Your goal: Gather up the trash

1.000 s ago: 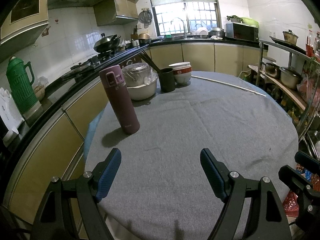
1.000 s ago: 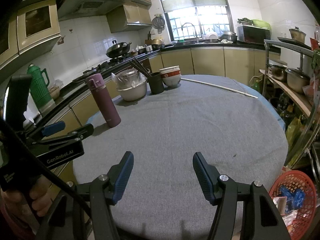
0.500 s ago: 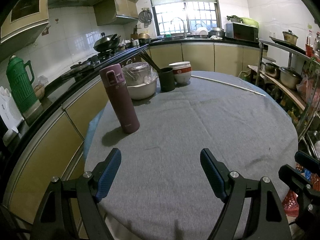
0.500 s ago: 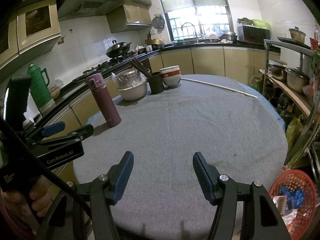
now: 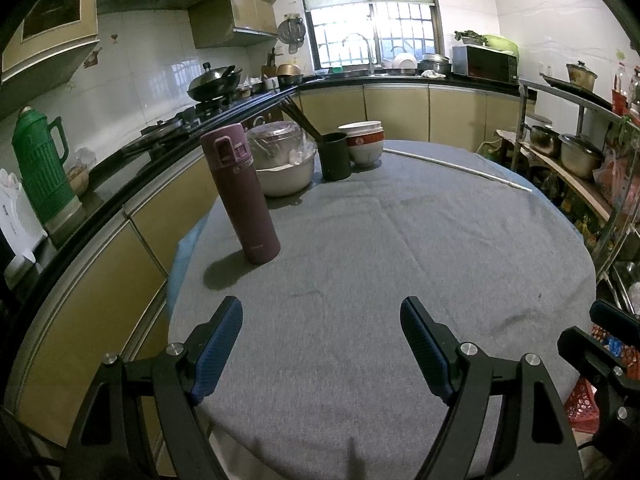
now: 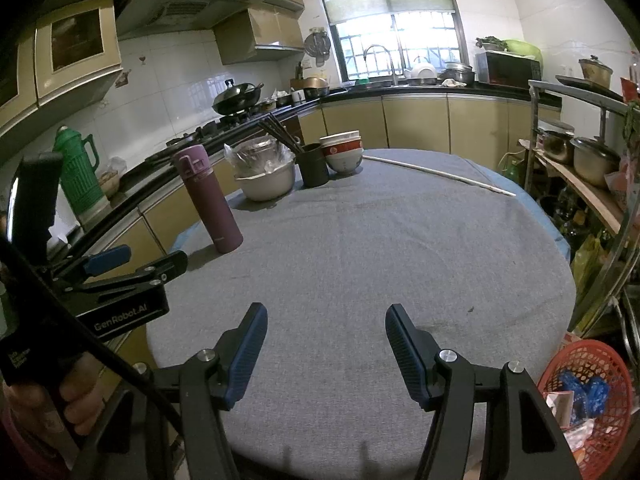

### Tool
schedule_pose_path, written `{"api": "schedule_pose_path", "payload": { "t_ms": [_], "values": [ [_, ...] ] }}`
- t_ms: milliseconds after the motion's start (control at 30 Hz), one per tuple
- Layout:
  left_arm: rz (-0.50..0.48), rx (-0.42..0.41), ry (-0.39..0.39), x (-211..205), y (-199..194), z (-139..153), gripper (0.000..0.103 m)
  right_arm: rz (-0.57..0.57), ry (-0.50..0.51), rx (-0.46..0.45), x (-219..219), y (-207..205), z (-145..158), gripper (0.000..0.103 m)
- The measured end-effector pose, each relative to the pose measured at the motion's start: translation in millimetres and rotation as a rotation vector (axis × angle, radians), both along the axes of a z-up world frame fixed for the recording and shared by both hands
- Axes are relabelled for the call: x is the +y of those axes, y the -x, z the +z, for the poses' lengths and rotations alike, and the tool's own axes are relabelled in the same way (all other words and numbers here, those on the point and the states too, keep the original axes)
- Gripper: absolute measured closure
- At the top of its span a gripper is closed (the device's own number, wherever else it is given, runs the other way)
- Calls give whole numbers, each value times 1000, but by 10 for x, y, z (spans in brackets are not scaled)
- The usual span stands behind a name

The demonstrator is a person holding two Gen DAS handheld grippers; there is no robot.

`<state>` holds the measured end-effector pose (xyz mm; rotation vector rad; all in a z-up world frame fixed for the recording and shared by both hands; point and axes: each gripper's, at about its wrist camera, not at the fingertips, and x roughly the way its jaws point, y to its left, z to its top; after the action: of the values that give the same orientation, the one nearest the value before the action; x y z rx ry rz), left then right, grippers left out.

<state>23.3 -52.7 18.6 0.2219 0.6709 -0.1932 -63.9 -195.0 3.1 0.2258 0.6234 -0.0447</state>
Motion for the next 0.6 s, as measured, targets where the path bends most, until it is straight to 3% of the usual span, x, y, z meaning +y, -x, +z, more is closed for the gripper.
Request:
{"api": "schedule_pose_path", "payload": {
  "t_ms": [600],
  "values": [
    [5, 10, -2, -2, -43, -12, 21, -2, 28, -14, -4, -115, 74, 38]
  ]
}}
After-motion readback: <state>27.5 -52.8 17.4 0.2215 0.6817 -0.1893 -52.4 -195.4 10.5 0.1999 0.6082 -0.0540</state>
